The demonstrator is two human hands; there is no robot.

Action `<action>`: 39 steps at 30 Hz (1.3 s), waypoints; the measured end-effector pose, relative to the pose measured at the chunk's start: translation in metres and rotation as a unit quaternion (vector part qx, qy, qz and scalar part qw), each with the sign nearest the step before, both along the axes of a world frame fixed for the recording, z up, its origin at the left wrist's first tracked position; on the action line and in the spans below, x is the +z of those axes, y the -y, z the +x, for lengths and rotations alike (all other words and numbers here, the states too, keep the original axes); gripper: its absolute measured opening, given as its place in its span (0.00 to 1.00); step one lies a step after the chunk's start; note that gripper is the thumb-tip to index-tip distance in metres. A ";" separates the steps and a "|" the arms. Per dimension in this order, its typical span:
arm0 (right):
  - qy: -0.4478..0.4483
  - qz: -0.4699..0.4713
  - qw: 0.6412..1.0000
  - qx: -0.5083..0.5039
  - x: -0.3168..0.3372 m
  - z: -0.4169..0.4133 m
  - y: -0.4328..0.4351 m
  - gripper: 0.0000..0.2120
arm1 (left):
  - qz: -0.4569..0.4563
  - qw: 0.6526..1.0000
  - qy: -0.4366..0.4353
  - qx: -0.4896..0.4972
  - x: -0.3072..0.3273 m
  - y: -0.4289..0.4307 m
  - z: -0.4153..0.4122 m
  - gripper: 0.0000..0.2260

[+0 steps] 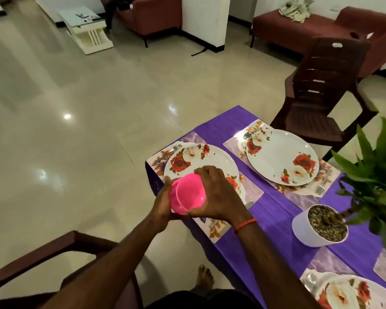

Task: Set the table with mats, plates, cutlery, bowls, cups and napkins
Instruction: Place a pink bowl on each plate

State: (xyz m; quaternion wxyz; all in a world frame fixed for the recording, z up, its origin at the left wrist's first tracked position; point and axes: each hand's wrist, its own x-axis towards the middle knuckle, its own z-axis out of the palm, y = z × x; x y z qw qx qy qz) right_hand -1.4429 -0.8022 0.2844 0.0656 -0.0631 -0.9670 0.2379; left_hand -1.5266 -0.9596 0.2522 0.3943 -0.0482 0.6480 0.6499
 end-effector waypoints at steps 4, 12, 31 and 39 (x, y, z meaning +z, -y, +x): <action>-0.009 -0.017 1.000 -0.018 -0.005 -0.027 -0.019 0.55 | 0.029 0.999 0.000 0.024 -0.002 -0.016 -0.033 0.26; 0.025 -0.013 0.994 -0.109 -0.024 -0.057 -0.050 0.56 | 0.002 0.996 0.041 0.082 -0.030 -0.024 -0.085 0.28; 0.163 -0.116 0.918 -0.344 -0.107 -0.101 -0.075 0.50 | 0.013 0.979 0.101 -0.179 -0.058 -0.115 -0.218 0.32; 0.153 -0.133 0.878 -0.433 -0.111 -0.103 -0.095 0.45 | 0.020 0.969 0.117 -0.215 -0.074 -0.130 -0.234 0.31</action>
